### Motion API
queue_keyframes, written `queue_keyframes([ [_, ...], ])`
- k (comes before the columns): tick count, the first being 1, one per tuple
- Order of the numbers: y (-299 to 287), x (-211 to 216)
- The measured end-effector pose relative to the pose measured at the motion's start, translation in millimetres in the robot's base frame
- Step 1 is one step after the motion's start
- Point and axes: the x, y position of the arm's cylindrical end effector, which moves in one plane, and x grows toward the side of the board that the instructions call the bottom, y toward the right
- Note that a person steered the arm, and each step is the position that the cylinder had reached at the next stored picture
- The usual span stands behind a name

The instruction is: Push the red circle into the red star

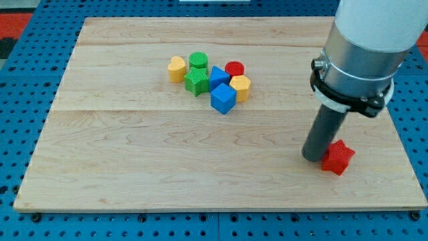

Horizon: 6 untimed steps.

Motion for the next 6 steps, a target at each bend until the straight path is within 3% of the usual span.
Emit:
queue_keyframes([
  [1, -23, -55],
  [2, -4, -130],
  [3, -73, -183],
  [5, -183, -186],
  [6, -167, -152],
])
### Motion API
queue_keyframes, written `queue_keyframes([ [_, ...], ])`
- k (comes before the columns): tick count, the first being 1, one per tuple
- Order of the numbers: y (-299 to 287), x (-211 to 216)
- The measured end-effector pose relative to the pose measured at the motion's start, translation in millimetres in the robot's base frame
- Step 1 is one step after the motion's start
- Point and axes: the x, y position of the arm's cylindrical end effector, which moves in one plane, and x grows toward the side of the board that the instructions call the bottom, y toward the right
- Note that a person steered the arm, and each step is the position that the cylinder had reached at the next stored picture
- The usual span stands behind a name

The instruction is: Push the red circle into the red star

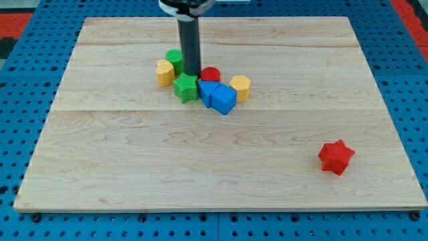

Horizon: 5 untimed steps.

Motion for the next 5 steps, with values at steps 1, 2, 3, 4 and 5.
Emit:
queue_keyframes([
  [1, 52, 3],
  [2, 82, 2],
  [3, 117, 2],
  [4, 161, 3],
  [5, 175, -13],
])
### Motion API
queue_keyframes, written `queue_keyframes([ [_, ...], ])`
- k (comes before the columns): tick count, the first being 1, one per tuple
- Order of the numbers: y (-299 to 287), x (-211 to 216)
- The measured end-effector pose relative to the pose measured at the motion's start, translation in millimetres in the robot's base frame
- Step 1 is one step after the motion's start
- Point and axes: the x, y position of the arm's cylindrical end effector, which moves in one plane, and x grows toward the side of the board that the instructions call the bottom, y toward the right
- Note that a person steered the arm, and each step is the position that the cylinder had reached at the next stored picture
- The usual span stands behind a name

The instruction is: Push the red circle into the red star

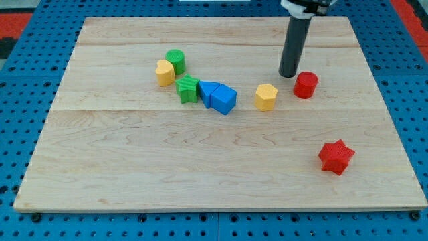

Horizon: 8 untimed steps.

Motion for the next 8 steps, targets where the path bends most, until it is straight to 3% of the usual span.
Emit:
queue_keyframes([
  [1, 42, 62],
  [2, 29, 24],
  [3, 82, 59],
  [4, 75, 86],
  [5, 61, 65],
  [7, 25, 98],
  [8, 7, 92],
])
